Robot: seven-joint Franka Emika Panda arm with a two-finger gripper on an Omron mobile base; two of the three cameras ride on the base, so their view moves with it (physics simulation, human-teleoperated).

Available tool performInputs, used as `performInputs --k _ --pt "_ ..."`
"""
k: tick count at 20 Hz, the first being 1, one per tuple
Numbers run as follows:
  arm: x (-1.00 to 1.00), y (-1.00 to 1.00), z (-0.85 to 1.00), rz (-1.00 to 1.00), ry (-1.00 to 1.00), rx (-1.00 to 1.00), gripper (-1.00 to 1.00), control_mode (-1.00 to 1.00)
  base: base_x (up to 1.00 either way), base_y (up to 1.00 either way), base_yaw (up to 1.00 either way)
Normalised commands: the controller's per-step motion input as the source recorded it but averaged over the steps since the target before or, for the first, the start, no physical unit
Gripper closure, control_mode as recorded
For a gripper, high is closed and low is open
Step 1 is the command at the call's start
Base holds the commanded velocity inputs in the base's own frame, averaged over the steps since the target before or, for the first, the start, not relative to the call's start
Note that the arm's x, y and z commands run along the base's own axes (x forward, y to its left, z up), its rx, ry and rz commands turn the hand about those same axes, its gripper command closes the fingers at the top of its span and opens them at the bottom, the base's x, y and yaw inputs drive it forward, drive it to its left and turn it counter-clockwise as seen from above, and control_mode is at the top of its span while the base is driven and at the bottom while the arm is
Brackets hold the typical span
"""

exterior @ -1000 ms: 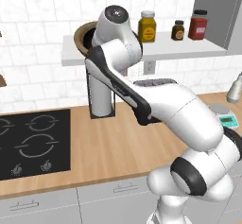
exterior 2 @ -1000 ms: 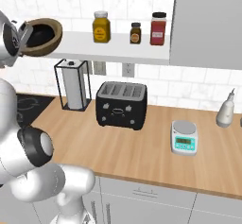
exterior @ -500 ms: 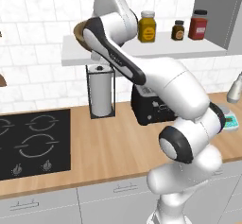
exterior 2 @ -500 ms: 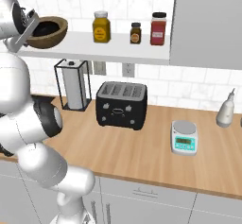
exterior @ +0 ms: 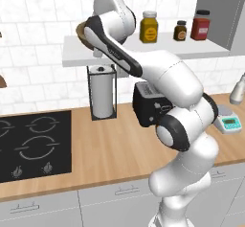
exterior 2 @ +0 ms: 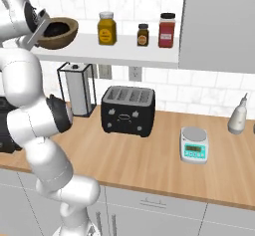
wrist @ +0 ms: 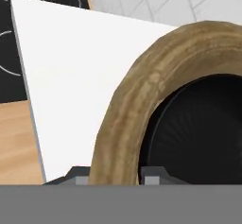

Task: Pick up the bowls on the counter and stack them on top of one another in the open cabinet. Place the smaller bowl on top of the larger bowl.

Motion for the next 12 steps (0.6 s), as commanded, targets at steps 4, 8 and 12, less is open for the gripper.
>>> performInputs --k 4,8,12 --pt "-0.03 0.0 -0.14 0.0 -0.05 -0.04 -1.0 -1.0 0.0 0.0 0.0" --pt "-0.7 0.0 -0.26 0.0 -0.18 -0.12 -1.0 -1.0 0.0 0.0 0.0" --pt "-1.0 -0.05 -0.45 0.0 -0.32 -0.13 -1.0 -1.0 0.0 0.0 0.0"
